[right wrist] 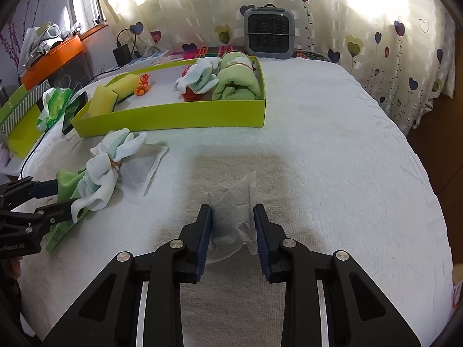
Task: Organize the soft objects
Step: 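Move left gripper to the green cloth while right gripper moves to the white tissue packet, then close left gripper on the green cloth while right gripper grasps the white tissue packet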
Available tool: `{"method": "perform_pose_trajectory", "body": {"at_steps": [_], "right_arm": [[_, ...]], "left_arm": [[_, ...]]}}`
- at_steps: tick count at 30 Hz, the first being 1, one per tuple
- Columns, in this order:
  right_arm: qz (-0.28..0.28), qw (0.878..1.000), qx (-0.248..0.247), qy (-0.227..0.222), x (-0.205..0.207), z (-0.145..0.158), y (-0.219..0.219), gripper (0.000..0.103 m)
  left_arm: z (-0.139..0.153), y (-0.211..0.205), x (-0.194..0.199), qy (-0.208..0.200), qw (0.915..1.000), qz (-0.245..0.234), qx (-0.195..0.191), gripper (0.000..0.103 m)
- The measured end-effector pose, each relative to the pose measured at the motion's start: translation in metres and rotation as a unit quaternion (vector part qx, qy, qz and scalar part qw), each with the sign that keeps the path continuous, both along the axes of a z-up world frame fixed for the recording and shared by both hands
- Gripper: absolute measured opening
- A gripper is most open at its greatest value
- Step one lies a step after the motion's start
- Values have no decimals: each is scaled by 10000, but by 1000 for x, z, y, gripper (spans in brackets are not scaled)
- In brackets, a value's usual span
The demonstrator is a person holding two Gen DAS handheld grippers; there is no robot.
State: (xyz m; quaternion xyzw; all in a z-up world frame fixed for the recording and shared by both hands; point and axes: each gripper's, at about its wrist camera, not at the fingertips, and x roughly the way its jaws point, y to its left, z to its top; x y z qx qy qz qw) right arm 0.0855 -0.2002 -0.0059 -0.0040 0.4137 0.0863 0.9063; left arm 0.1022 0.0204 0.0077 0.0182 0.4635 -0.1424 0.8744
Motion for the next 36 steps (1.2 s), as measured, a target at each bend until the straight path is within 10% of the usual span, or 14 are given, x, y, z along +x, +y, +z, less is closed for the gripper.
{"method": "perform_pose_trajectory", "body": {"at_steps": [18, 36], "right_arm": [[-8, 10000, 64, -33, -3, 1, 3, 18], [47, 9997, 194, -127, -8, 3, 6, 14]], "left_arm": [[8, 27, 2, -125, 9982, 459, -374, 6], [29, 71, 0, -467, 9917, 988, -675, 12]]}}
